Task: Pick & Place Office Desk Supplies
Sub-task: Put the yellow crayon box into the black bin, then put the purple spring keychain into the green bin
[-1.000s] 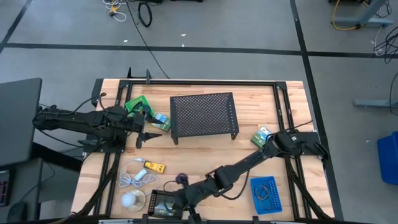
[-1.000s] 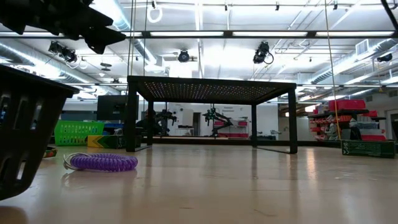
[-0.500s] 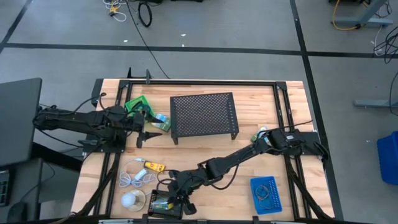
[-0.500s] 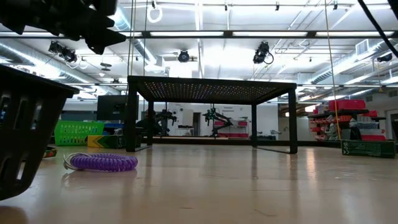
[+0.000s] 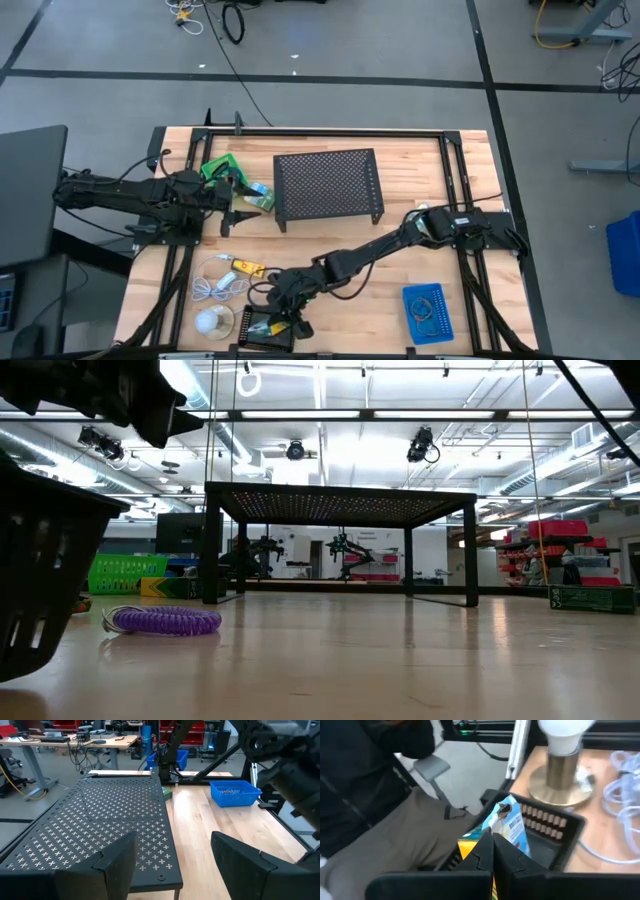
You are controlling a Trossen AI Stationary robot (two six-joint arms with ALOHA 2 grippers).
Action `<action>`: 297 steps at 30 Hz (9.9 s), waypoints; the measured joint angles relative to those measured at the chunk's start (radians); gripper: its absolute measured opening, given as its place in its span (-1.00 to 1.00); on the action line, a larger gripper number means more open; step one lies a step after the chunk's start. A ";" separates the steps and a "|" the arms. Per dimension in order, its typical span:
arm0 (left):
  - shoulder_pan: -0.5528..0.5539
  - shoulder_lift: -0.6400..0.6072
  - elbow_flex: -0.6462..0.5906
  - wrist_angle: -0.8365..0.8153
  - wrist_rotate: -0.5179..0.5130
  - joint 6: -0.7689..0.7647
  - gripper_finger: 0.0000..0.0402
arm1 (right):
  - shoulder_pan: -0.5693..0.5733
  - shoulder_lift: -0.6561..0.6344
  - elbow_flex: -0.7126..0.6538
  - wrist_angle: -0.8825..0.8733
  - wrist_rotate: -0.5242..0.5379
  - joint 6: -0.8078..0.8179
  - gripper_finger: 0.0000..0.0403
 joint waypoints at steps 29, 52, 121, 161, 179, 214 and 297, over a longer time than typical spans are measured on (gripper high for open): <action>0.000 0.000 0.000 -0.008 -0.018 0.010 0.30 | 0.085 -0.094 -0.001 -0.260 0.529 -0.231 -1.00; 0.000 0.002 0.000 -0.043 -0.017 -0.001 0.30 | 0.282 -0.075 0.082 -0.253 0.738 -0.198 -0.07; -0.379 0.439 0.000 -0.224 -0.015 -0.424 0.30 | 0.081 -0.127 0.070 -1.476 0.686 0.315 -0.14; -0.521 0.241 0.000 0.050 -0.527 -0.066 0.30 | -0.079 -0.267 -0.428 -0.192 0.314 -0.069 -0.14; -0.523 0.046 -0.001 -0.023 -0.672 0.005 0.30 | -0.089 -0.197 -0.428 -0.073 0.218 -0.125 -0.14; -0.358 0.952 0.196 0.202 0.074 -0.344 0.30 | 0.157 -0.532 -0.427 -0.234 0.896 -0.225 -0.14; -0.523 0.563 0.043 0.453 -0.312 0.008 -0.96 | 0.174 -0.530 -0.428 0.054 0.677 -0.435 -0.14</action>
